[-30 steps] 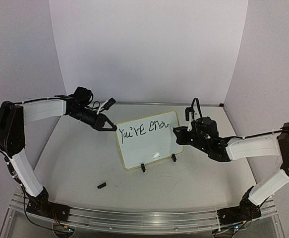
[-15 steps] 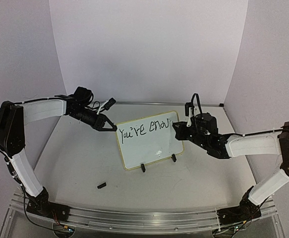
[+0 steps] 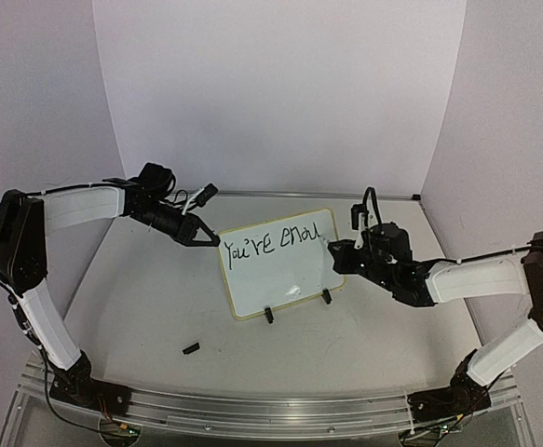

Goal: Write a sentence on the whiteboard

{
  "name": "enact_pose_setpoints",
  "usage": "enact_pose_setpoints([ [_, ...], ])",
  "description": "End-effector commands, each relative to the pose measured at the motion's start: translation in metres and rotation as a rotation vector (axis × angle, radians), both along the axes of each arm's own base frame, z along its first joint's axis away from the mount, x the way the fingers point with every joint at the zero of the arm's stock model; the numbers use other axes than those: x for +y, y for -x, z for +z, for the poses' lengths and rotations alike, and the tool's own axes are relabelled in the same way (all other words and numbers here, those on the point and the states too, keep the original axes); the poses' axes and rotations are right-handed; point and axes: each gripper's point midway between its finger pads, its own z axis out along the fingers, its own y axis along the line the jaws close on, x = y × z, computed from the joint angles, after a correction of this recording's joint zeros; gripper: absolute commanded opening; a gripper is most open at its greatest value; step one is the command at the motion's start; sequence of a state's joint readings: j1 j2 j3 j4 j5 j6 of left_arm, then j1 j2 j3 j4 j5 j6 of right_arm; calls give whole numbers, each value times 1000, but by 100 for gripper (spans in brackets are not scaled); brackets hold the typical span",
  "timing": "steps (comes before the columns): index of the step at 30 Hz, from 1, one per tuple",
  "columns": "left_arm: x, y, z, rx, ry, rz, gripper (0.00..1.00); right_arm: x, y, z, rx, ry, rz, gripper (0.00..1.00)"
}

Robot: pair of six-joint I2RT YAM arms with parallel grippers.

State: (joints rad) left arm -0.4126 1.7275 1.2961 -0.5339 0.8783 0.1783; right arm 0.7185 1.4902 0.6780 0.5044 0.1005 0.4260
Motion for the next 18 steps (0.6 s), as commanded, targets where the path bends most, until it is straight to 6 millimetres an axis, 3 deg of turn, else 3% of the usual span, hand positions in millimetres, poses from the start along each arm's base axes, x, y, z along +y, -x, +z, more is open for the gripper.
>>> enact_pose_setpoints([
  [1,-1,-2,4,-72,-42,-9,0,-6,0,7,-9,-11,-26,0],
  [8,-1,-2,5,-74,-42,-9,0,-5,1,15,-16,-14,-18,0],
  [18,-3,-1,6,-80,-45,-12,0,-8,11,45,-50,-34,75,0],
])
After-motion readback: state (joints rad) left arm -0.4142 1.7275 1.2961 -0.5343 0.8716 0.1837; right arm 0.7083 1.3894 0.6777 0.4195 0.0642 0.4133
